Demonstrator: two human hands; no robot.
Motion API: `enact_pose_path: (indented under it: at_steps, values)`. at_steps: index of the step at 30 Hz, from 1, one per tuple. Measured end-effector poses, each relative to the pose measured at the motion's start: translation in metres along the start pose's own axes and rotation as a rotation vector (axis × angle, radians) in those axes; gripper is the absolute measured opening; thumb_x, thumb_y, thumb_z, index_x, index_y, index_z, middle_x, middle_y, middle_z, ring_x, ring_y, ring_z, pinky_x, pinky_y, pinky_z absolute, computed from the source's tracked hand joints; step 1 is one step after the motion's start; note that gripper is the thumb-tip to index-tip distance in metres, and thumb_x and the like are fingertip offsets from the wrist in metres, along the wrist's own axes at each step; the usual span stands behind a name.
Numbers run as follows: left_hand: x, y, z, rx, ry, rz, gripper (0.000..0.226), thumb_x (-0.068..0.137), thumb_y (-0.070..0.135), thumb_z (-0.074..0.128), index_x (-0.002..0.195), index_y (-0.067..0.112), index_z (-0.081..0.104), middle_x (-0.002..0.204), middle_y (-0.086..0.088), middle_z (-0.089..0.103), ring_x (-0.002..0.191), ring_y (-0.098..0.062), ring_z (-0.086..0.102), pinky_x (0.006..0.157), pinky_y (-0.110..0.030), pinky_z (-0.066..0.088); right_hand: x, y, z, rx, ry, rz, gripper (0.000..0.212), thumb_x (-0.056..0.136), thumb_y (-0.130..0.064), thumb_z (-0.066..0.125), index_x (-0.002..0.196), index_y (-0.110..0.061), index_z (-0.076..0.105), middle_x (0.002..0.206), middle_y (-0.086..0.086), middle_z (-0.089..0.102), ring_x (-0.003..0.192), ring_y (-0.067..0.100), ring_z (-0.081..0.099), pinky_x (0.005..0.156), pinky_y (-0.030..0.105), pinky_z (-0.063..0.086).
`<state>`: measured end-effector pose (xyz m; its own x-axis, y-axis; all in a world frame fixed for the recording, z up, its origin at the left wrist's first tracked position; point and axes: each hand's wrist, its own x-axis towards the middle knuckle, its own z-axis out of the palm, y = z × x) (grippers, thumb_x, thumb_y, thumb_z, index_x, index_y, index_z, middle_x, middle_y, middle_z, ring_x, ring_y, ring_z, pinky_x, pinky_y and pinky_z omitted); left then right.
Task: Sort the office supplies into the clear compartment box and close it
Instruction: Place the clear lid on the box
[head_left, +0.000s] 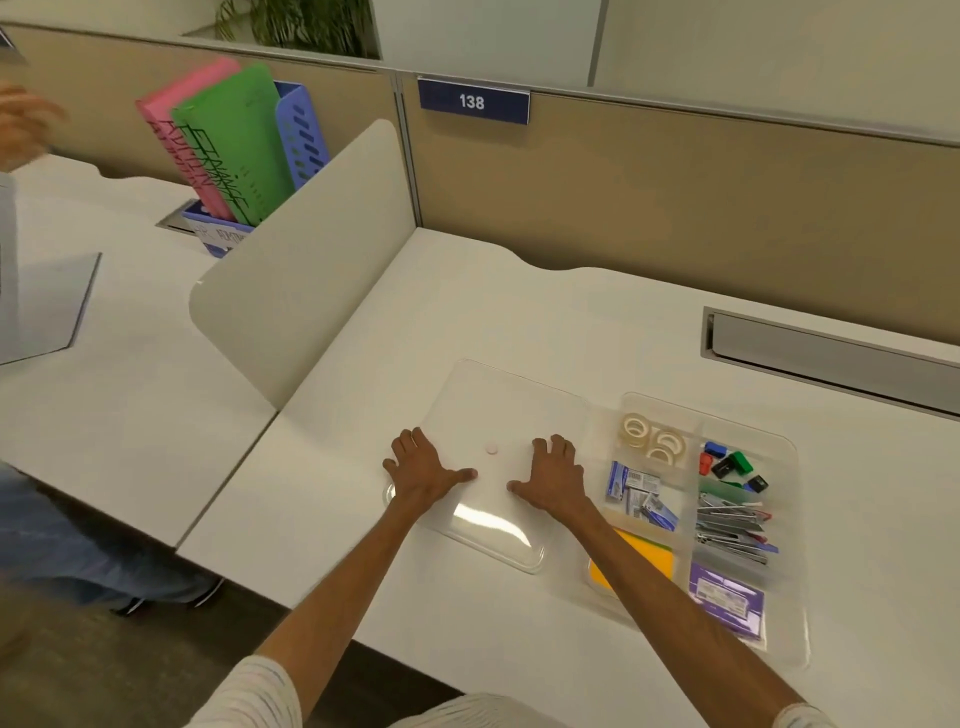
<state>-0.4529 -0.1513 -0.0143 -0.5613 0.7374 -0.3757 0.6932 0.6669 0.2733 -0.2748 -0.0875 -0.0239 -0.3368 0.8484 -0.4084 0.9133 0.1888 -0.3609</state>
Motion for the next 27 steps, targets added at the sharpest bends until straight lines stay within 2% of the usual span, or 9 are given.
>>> enact_pose_path:
  at_steps: [7,12,16,22,25,27]
  values:
    - [0.010,0.005,-0.003,0.095,0.062,-0.046,0.110,0.059,0.074,0.073,0.130,0.000,0.035,0.132,-0.012,0.039,0.123,-0.028,0.039,0.095,-0.041,0.040,0.004,0.002,0.000,0.017,0.047,-0.025,0.086,0.080,-0.052,0.068,0.147,-0.017,0.028,0.158,0.009,0.018,0.147,0.026,0.015,0.118,0.046,0.025]
    - [0.019,0.011,-0.017,0.059,0.046,-0.090,0.101,0.056,0.067,0.080,0.123,0.004,0.040,0.128,-0.012,0.042,0.121,-0.029,0.042,0.095,-0.041,0.041,0.008,-0.001,-0.008,0.020,0.044,-0.040,0.087,0.081,-0.052,0.067,0.149,-0.017,0.026,0.160,0.009,0.016,0.149,0.027,0.012,0.120,0.045,0.022]
    - [0.024,0.000,-0.018,-0.095,-0.031,-0.087,0.090,0.063,0.050,0.085,0.129,0.004,0.043,0.134,-0.015,0.042,0.128,-0.031,0.039,0.102,-0.045,0.039,-0.001,0.001,-0.002,-0.078,0.047,-0.006,0.083,0.084,-0.053,0.063,0.149,-0.017,0.026,0.160,0.009,0.017,0.148,0.029,0.016,0.120,0.047,0.020]
    - [0.035,-0.003,-0.039,-0.352,-0.027,-0.050,0.086,0.069,0.030,0.087,0.140,0.009,0.044,0.144,-0.014,0.043,0.139,-0.030,0.035,0.114,-0.044,0.034,0.005,-0.004,-0.014,-0.028,-0.020,0.007,0.087,0.087,-0.049,0.063,0.152,-0.012,0.019,0.162,0.011,0.010,0.150,0.030,0.011,0.120,0.045,0.024]
    - [0.035,0.001,-0.050,-0.494,-0.045,-0.047,0.081,0.066,0.018,0.089,0.134,0.005,0.047,0.138,-0.014,0.051,0.132,-0.030,0.046,0.111,-0.041,0.038,0.005,-0.009,-0.023,0.038,-0.088,0.045,0.092,0.087,-0.054,0.061,0.153,-0.009,0.014,0.163,0.014,0.005,0.151,0.032,0.008,0.120,0.049,0.022]
    - [0.034,0.006,-0.060,-0.635,-0.089,-0.035,0.075,0.065,0.007,0.087,0.128,0.004,0.046,0.130,-0.015,0.054,0.120,-0.029,0.053,0.105,-0.040,0.044,0.007,-0.014,-0.033,0.124,-0.127,0.070,0.095,0.087,-0.061,0.056,0.152,-0.005,0.017,0.161,0.018,0.011,0.149,0.035,0.014,0.120,0.050,0.021]
